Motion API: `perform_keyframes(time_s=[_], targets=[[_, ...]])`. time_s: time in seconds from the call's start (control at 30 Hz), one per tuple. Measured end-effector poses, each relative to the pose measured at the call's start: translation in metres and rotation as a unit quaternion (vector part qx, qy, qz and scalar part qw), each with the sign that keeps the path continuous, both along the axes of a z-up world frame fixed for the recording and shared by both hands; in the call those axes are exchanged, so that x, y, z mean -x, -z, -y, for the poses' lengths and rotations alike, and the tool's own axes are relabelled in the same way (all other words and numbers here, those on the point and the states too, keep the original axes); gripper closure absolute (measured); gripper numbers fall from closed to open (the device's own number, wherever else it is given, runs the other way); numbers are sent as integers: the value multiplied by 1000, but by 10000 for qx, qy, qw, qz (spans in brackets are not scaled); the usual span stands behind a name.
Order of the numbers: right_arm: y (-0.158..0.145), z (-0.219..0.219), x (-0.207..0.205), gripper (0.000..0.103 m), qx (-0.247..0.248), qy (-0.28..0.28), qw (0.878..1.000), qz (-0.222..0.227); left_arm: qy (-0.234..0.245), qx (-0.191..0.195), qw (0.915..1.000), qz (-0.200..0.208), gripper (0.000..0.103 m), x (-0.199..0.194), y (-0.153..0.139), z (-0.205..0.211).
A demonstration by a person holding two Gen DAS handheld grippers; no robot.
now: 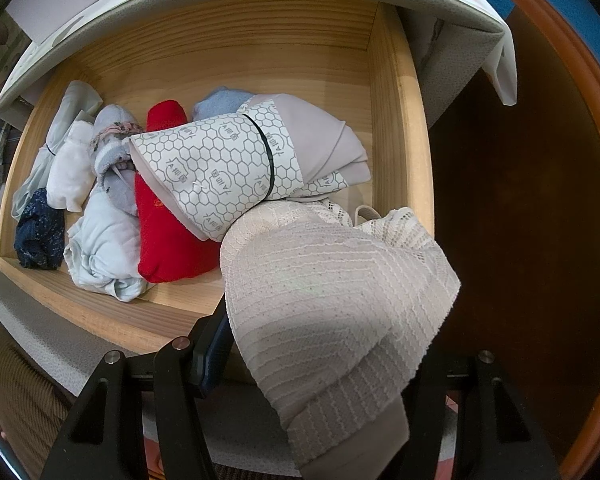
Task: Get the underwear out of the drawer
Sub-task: 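Carry the grey sock into the white box and open the left gripper, then move the left gripper back to the drawer while the right gripper lifts the beige underwear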
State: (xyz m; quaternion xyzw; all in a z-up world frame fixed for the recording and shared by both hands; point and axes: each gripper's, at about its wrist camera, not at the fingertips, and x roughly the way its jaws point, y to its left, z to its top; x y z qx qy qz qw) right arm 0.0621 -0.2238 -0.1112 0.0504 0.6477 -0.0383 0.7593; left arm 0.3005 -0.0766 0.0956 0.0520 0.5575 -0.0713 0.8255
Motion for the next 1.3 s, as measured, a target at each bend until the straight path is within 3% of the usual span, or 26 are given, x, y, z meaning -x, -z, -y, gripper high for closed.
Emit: perform_keyframes(time_s=[0.13,0.23,0.33,0.5,0.8,1.03,1.3], targets=[[0,1,-1,47,29,6,10000,-3,-110,325,9994,3,73,-2,-8,-6],[0,1,-1,47,48,4,10000,-5,-34,424,9991,33,62,-3,-16,-6],[0,0,-2,47,69,0,10000,-11,123,304,9994,147,56,5,-27,1],[0,0,-2,47,71,4,10000,-16,283,196,9990,299,56,22,-46,1],[1,1,-2,47,69,0,10000,-15,102,60,9978,653,56,82,-65,-39],[-3,-3,3,51,196,-43,9997,121,-244,-216,9946,987,55,133,-49,-75],[-10,0,8,54,103,14,9998,152,-627,-260,9935,911,54,184,14,-104]])
